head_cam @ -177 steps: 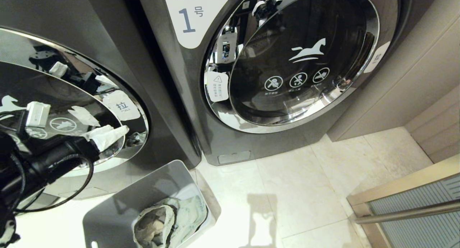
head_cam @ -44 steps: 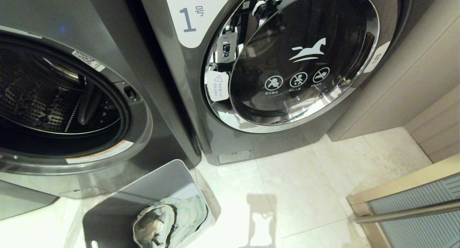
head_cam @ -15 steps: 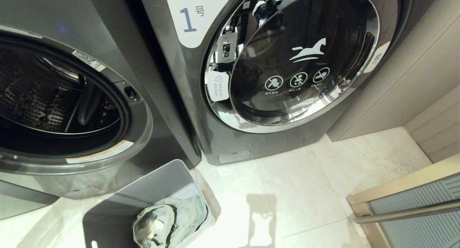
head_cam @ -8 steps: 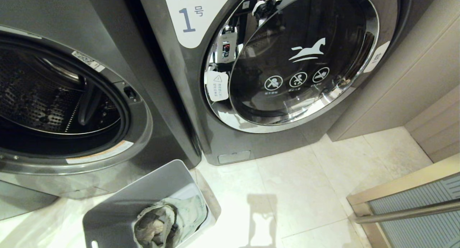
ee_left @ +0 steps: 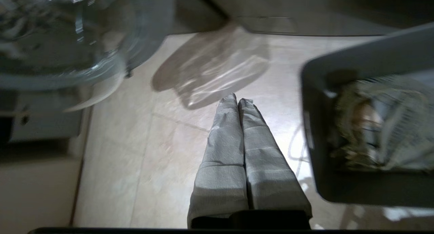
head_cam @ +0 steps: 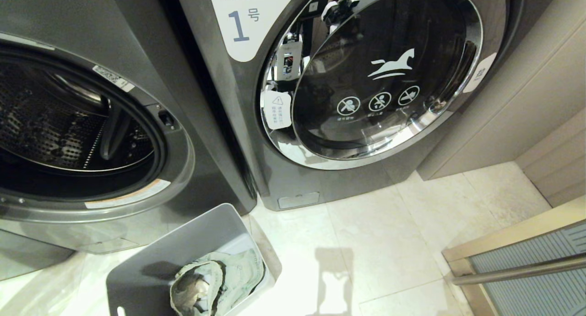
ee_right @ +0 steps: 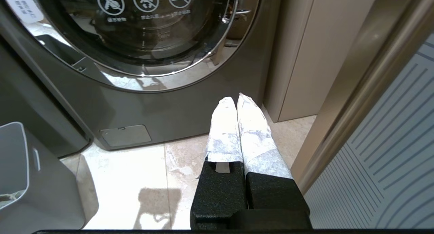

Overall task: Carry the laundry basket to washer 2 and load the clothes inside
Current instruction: Open the lid of the washing machine

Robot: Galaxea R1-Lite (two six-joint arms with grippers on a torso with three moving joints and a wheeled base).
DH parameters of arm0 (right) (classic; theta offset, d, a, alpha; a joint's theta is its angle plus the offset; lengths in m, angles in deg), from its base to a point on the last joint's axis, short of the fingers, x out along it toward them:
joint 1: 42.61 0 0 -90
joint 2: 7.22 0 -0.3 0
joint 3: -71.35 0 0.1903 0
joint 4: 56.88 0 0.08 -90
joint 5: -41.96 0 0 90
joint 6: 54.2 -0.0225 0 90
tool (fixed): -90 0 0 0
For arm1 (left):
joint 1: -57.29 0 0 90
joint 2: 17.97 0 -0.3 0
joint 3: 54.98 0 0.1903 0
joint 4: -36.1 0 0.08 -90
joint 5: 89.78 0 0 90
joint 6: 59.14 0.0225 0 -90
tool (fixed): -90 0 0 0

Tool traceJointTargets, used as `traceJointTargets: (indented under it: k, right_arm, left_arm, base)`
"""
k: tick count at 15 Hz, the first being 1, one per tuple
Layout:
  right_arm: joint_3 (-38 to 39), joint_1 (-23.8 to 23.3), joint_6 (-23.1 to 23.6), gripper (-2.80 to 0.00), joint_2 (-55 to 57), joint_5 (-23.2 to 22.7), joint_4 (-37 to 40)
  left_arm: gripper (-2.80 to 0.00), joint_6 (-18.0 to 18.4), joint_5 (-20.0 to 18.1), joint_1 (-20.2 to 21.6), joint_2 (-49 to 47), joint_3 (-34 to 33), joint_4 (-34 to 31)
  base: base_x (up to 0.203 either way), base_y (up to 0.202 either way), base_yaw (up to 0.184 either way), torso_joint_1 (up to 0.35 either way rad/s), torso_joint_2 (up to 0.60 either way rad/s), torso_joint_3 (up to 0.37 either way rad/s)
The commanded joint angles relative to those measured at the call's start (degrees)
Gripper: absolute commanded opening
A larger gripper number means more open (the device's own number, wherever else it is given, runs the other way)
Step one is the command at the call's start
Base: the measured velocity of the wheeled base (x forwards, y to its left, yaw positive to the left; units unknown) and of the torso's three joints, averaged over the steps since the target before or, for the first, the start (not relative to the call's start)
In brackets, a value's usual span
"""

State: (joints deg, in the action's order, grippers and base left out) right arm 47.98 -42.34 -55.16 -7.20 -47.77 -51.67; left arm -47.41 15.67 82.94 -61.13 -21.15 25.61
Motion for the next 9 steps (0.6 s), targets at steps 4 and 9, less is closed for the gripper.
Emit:
traceJointTargets:
  k: [4, 9]
  right_arm:
    - [2.29, 0.00, 0.00, -2.80, 0.06, 0.00, -0.13]
    - [2.29, 0.00, 0.00, -2.80, 0.06, 0.00, -0.13]
  left_arm:
    - [-2.80, -0.51, -3.73, -21.50, 12.17, -8.17, 0.02]
    - [-2.80, -1.11, -14.54, -26.70, 29.89, -10.30, -7.89]
  base:
    - [0.000, 0.000, 0.000, 0.000, 0.00, 0.000]
    - [0.000, 0.000, 0.000, 0.000, 0.00, 0.000]
